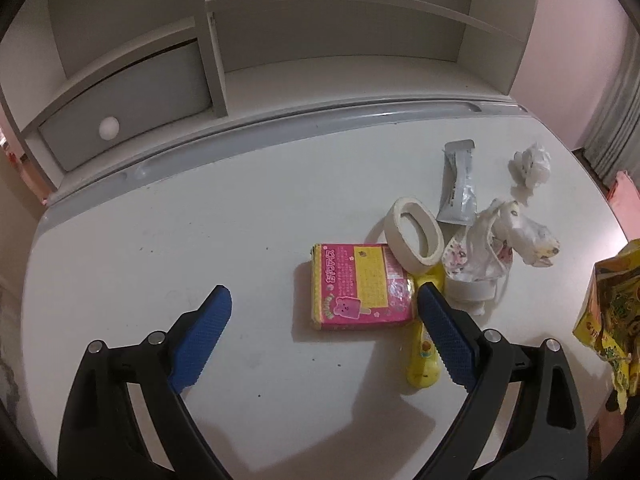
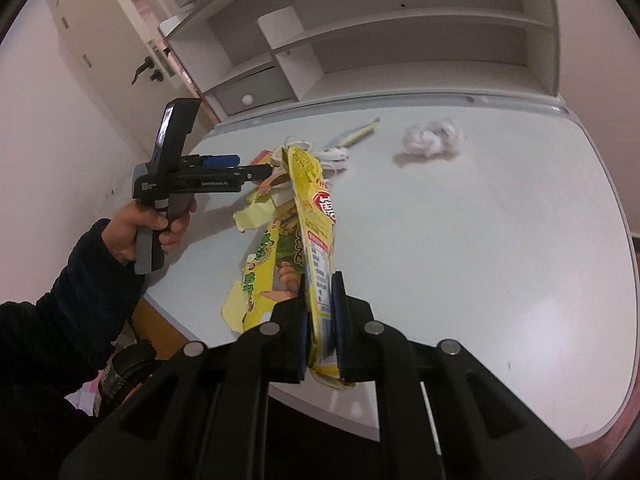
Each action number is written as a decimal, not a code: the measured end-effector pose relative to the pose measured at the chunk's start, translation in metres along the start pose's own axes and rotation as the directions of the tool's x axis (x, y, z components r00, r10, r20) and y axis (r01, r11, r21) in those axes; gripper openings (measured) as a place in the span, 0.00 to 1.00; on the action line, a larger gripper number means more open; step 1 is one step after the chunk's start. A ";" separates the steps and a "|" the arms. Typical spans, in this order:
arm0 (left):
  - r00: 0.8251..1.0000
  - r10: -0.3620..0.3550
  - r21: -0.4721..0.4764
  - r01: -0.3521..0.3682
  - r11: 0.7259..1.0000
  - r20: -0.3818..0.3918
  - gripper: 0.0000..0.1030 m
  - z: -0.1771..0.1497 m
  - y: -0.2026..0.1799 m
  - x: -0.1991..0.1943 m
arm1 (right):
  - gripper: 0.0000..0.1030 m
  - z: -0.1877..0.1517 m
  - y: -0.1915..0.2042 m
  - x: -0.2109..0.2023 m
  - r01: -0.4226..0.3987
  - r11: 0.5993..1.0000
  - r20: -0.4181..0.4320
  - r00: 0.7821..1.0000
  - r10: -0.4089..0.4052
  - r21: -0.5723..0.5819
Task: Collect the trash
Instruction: 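Grasp the yellow snack bag with the right tool while the left tool grasps the pink box, then carry the snack bag and pink box to the bin and open both tools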
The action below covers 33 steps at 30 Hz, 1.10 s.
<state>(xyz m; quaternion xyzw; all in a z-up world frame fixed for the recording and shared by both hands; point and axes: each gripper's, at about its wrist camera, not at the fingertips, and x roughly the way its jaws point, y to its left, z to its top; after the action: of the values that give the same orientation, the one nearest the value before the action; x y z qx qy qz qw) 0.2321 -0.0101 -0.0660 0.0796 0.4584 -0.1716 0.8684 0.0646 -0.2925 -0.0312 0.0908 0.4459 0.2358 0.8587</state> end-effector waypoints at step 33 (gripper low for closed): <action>0.896 -0.441 0.368 0.391 0.843 0.058 0.49 -0.006 -0.315 -0.095 | 0.10 -0.163 -0.170 -0.184 0.493 0.617 0.085 0.736 -0.672 0.613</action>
<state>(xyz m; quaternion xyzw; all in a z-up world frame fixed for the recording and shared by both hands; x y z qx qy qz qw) 0.0608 -0.2791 0.0148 0.1177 0.3650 -0.4394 0.8123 -0.1026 -0.5390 -0.0559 0.2180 0.3598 -0.2163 0.8810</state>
